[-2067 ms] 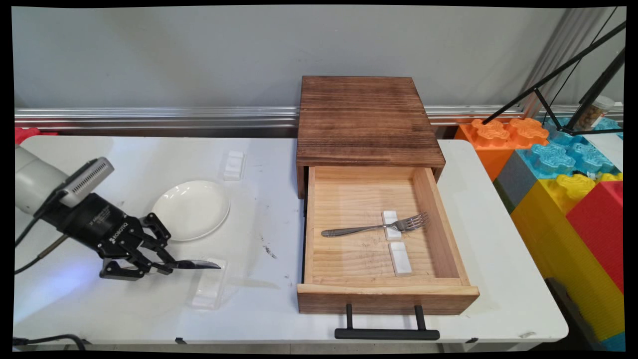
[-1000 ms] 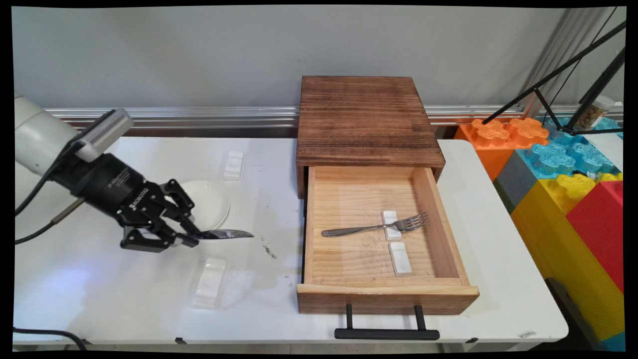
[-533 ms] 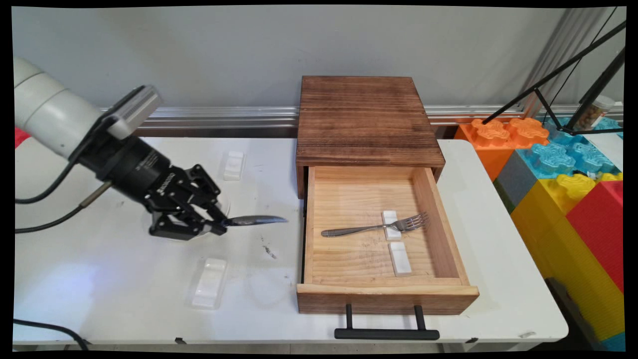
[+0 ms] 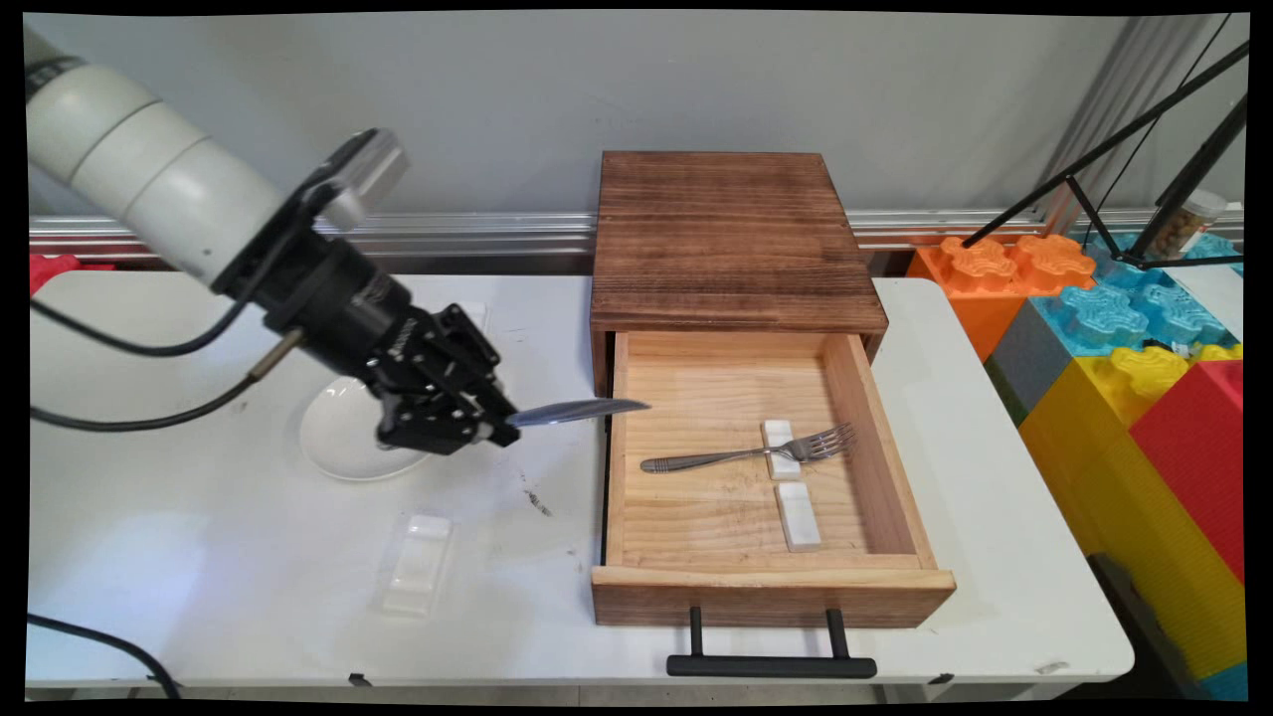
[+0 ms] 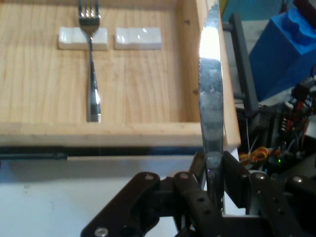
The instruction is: Place the picked object into the drawer
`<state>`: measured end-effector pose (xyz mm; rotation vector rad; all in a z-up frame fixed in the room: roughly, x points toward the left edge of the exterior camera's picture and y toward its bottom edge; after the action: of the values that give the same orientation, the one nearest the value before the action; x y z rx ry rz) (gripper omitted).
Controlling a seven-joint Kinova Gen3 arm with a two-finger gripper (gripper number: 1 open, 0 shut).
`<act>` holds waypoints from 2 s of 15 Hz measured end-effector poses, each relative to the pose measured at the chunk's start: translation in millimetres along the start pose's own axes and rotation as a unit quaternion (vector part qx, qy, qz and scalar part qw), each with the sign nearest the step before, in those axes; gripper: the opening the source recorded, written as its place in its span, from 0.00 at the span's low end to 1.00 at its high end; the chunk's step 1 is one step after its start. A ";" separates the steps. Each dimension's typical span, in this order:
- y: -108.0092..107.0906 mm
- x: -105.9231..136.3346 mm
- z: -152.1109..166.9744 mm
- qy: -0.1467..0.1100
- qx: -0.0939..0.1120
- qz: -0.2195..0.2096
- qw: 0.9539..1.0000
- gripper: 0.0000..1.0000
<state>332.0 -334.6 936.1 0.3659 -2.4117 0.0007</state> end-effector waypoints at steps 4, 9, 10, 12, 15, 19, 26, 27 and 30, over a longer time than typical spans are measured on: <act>0.7 30.9 15.1 -0.003 0.007 -0.023 1.000 0.00; -1.1 64.1 36.0 -0.003 0.013 -0.036 0.999 0.00; -2.1 71.6 41.5 -0.003 0.015 -0.038 0.999 0.00; -3.3 81.8 49.7 -0.003 0.017 -0.040 0.999 0.00; -5.8 100.0 67.3 -0.004 0.019 -0.042 0.999 0.00; -7.8 112.6 86.2 -0.009 0.018 -0.039 0.999 0.00; -14.1 127.8 126.3 -0.021 0.022 -0.030 0.999 0.00; -15.2 129.2 132.2 -0.022 0.023 -0.030 0.999 0.00; -17.4 129.6 147.9 -0.024 0.027 -0.034 0.999 0.00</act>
<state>148.2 -399.6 904.3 0.4781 -2.4502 0.0276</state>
